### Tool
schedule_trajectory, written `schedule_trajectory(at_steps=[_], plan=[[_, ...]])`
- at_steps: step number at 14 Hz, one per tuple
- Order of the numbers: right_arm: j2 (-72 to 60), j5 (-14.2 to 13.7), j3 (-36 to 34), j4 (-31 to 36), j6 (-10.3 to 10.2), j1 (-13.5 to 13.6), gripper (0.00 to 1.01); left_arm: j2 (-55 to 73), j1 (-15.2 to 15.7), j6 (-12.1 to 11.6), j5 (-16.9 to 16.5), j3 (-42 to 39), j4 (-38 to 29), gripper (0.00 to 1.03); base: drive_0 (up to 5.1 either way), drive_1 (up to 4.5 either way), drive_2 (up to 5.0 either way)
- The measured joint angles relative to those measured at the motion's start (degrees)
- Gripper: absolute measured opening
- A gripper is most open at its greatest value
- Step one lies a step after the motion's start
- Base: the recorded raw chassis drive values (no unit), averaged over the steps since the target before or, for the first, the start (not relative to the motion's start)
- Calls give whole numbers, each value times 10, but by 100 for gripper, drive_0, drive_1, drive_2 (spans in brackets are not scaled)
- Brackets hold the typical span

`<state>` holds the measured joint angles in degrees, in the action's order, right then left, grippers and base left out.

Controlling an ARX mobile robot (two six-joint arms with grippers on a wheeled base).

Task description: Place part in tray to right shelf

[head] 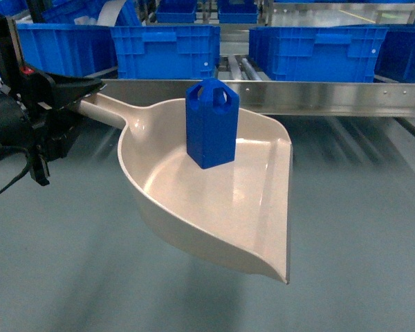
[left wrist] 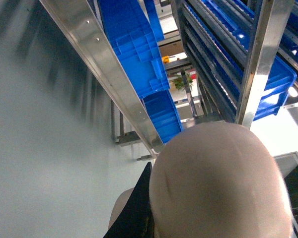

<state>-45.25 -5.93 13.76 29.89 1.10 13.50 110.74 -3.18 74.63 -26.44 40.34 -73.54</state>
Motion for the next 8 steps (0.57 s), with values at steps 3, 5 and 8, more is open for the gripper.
schedule_trajectory(at_steps=[3, 5, 8], plan=[[0, 0, 0, -1, 0, 0, 98, 0, 0, 0, -1, 0, 4, 16, 313, 196, -488], [0, 0, 0, -1, 0, 0, 98, 0, 0, 0, -1, 0, 3, 16, 313, 196, -488], [0, 0, 0, -1, 0, 0, 98, 0, 0, 0, -1, 0, 2, 16, 313, 196, -488]])
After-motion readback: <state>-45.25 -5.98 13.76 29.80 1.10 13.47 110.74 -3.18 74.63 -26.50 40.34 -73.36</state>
